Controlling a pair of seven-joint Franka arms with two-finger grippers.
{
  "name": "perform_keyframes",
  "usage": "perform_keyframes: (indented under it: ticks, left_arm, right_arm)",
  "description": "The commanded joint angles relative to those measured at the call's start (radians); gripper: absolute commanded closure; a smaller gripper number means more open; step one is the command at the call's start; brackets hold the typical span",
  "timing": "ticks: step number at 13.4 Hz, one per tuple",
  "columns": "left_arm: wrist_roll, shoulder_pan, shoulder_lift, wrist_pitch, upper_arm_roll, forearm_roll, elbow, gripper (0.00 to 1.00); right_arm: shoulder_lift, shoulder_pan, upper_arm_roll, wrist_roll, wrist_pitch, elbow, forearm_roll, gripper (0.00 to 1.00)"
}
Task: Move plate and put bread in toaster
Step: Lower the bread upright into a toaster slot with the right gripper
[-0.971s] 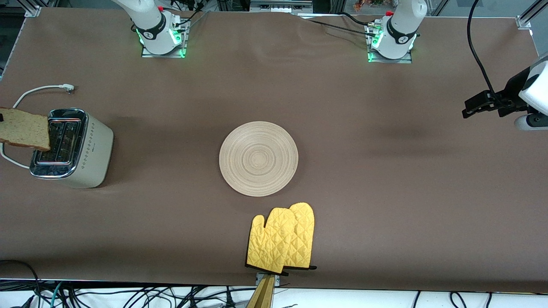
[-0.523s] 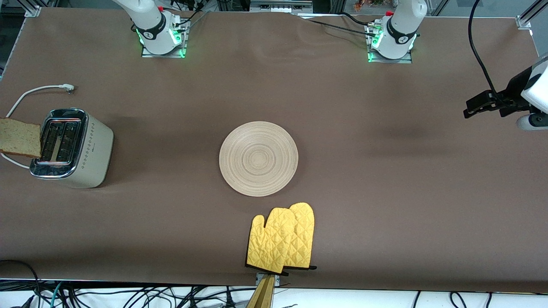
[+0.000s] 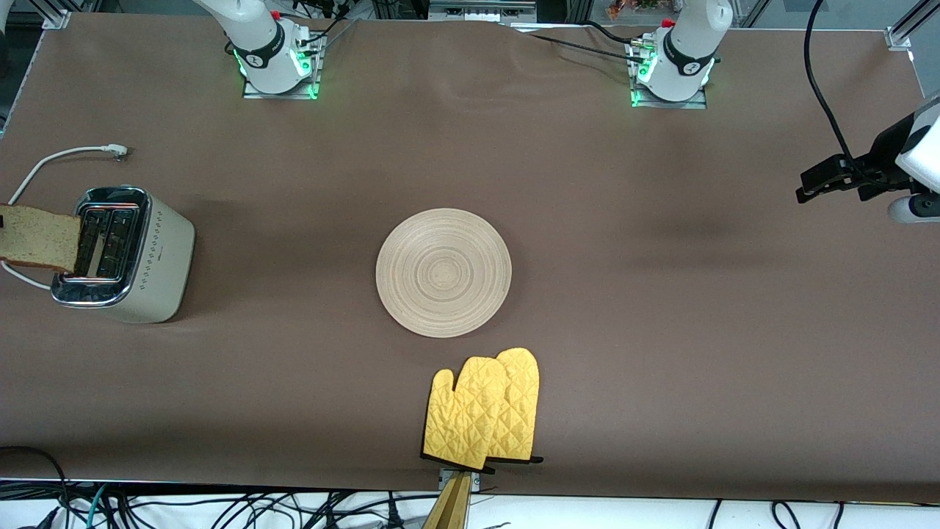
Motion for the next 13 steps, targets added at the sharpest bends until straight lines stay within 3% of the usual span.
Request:
perform_keyframes:
  ticks: [1,13]
  left_arm:
    - [0.005,0.003,0.012,-0.020,0.000,-0.005,0.032,0.00]
    - [0.005,0.003,0.012,-0.023,0.000,-0.004,0.032,0.00]
  right_arm:
    - [-0.008,0.024,0.002,0.039,-0.042,0.008,0.021,1.00]
    - [-0.009,0.058,0.004,0.096,-0.097,0.005,0.038,1.00]
